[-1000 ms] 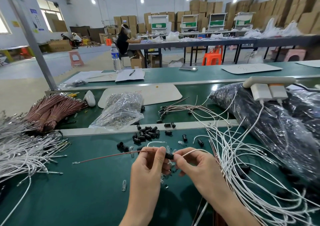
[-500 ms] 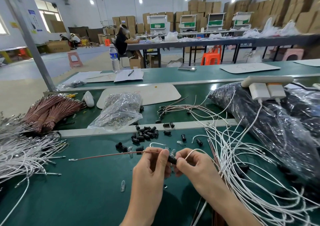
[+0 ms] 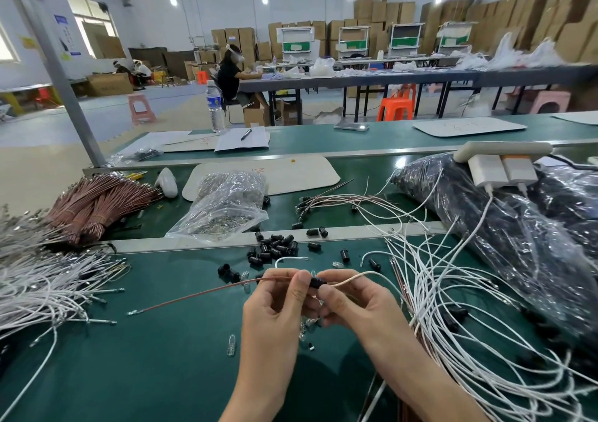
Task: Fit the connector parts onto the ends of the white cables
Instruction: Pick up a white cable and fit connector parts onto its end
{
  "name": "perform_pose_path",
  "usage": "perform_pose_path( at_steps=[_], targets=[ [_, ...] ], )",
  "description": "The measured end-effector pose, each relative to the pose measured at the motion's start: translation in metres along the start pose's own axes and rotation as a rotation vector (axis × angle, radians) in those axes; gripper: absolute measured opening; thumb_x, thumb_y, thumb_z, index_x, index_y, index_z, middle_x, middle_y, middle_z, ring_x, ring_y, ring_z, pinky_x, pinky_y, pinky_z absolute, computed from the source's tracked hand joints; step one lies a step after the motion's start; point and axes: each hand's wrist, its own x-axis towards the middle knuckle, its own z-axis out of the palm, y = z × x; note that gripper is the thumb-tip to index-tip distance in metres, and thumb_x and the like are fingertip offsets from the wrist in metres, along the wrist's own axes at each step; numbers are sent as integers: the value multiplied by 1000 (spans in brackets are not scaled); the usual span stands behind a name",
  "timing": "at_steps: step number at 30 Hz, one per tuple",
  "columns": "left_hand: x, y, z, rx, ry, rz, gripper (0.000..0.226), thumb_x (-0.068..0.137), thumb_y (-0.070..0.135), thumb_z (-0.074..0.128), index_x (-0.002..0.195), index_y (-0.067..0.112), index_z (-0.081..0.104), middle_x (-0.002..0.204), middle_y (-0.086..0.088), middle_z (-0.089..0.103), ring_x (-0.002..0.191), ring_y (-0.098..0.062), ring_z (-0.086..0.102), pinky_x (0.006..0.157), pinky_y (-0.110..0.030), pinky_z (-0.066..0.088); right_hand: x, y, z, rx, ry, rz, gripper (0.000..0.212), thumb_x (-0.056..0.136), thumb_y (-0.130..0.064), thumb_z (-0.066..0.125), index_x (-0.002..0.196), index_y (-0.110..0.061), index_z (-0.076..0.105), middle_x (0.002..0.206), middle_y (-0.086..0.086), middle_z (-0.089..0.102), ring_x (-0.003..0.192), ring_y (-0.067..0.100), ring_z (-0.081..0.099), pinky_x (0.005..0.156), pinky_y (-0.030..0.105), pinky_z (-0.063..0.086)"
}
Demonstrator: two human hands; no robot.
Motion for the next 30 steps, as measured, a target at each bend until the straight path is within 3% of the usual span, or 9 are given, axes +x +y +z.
perform_pose_path(
  at_steps=[8, 13, 19, 24, 30],
  targets=[
    [1, 3, 1, -103, -53, -95, 32, 92, 34, 54, 99, 7, 70, 82, -14, 74, 66, -23, 70, 55, -27, 56, 1, -2, -3, -18, 61, -37, 21, 77, -31, 76, 98, -30, 78, 90, 9, 77, 75, 17, 72, 68, 26, 59],
    [1, 3, 0, -116, -22, -87, 27, 88, 32, 61, 96, 7, 61, 76, -10, 73, 56, -20, 65, 53, -29, 56, 0, -3, -3, 7, 52, -26, 23, 75, -31, 76, 98, -30, 79, 91, 10, 77, 75, 16, 71, 67, 25, 58],
    [2, 3, -3, -74, -109, -82, 32, 82, 39, 69, 88, 8, 66, 76, -11, 73, 57, -18, 62, 53, -26, 53, -1, -5, -3, 11, 32, -16, 24, 74, -32, 77, 98, -26, 80, 93, 12, 77, 77, 18, 72, 68, 25, 58],
    [6, 6, -5, -131, -37, -103, 41, 84, 41, 64, 99, 4, 57, 80, -10, 74, 55, -17, 62, 52, -25, 53, 0, -6, -6, 79, 59, -17, 27, 73, -35, 78, 98, -25, 80, 89, 11, 76, 74, 19, 71, 65, 26, 58],
    [2, 6, -1, -114, -100, -108, 38, 79, 37, 68, 91, 2, 59, 68, -6, 69, 51, -17, 59, 49, -25, 51, -1, -3, -4, 49, 11, 18, 26, 77, -36, 77, 101, -26, 79, 94, 10, 77, 80, 21, 73, 68, 28, 58]
  ],
)
